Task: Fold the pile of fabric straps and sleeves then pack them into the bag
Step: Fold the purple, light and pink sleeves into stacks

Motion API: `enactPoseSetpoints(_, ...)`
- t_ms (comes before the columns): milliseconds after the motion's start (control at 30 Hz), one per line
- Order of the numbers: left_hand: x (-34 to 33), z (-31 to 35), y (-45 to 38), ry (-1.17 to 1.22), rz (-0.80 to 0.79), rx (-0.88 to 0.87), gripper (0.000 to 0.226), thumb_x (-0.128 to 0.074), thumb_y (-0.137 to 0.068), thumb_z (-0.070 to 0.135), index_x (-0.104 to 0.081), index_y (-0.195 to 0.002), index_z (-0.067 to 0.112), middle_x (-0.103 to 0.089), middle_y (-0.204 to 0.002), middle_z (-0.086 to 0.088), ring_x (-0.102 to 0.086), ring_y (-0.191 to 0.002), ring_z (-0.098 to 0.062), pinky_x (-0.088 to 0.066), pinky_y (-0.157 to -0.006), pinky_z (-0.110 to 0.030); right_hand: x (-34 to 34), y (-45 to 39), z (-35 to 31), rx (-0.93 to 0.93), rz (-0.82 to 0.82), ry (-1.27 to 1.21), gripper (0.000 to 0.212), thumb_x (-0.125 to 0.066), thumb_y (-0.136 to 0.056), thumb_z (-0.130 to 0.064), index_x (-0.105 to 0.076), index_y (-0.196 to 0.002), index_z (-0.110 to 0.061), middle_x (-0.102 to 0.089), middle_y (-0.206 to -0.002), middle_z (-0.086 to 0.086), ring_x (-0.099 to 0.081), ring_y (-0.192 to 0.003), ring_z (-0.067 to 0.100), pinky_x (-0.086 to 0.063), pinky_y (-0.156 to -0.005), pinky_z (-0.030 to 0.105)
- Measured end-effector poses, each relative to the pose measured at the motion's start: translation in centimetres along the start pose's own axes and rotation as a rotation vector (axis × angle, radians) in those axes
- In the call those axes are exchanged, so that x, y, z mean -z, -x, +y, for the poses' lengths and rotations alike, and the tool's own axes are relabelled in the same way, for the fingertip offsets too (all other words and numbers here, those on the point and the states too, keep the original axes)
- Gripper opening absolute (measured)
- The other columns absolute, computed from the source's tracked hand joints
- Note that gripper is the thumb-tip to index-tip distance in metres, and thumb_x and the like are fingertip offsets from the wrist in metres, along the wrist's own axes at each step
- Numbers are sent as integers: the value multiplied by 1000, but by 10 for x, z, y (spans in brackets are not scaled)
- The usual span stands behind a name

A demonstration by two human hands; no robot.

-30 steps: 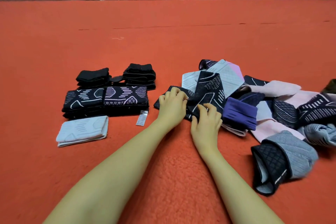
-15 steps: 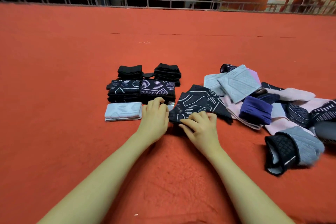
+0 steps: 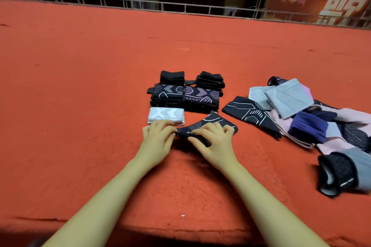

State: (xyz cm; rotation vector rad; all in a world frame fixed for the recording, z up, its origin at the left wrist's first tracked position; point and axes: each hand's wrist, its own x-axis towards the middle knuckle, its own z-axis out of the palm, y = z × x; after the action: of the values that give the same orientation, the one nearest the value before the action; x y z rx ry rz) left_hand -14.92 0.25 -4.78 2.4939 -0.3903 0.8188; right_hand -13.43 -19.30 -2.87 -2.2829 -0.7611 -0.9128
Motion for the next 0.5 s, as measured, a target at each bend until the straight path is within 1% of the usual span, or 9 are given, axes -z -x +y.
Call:
enactPoseSetpoints(100, 4, -10, 9, -53, -69, 23, 33, -36, -81, 31, -68, -85, 23, -64, -106, 6, -41, -103, -9, -15, -79, -28, 0, 8, 9, -129, -30, -39, 31, -43, -89, -46, -71, -85, -32, -59, -82, -16, -46, -81, 4, -15, -74, 30)
enactPoseSetpoints(167, 2, -4, 9, -94, -127, 2, 40, -33, -83, 36, -70, -90, 22, -64, -106, 7, -43, -103, -12, -20, -82, -33, -1, 10, 20, -226, -56, 32, 33, -40, -90, -44, -70, -89, -30, -60, -87, -14, -50, -85, 11, -14, -75, 29)
enactPoseSetpoints(233, -3, 9, 4, -121, -190, -9, 48, -29, -85, 45, -70, -94, 22, -64, -109, 7, -49, -106, -17, -18, -82, -31, -1, 9, 34, -310, -138, 166, 29, -45, -93, -37, -68, -105, -24, -60, -101, -6, -51, -98, 20, -15, -77, 29)
enactPoseSetpoints(267, -7, 18, 0, -132, -216, -11, 52, -26, -85, 48, -70, -95, 22, -63, -110, 7, -50, -106, -19, -17, -81, -30, -1, 10, 40, -362, -198, 223, 28, -48, -94, -33, -64, -115, -21, -58, -110, -3, -49, -105, 24, -16, -80, 30)
enactPoseSetpoints(333, -16, 33, -6, -165, -246, -19, 58, -24, -85, 53, -70, -95, 21, -64, -110, 6, -52, -106, -21, -18, -80, -31, 2, 12, 52, -448, -283, 309, 35, -49, -96, -31, -56, -127, -17, -52, -124, 2, -43, -114, 25, -19, -88, 34)
enactPoseSetpoints(400, -27, 48, -11, -199, -291, -19, 65, -21, -82, 58, -70, -99, 19, -63, -112, 4, -52, -106, -23, -20, -82, -34, 8, 17, 63, -483, -303, 390, 38, -49, -96, -32, -52, -129, -14, -49, -128, 5, -42, -114, 28, -22, -90, 37)
enactPoseSetpoints(500, -42, 68, -20, -243, -382, -23, 81, -13, -75, 65, -64, -116, 18, -58, -124, 1, -47, -116, -24, -21, -90, -36, 15, 22, 81, -573, -289, 442, 39, -48, -95, -34, -52, -126, -9, -47, -128, 10, -42, -114, 31, -25, -92, 41)
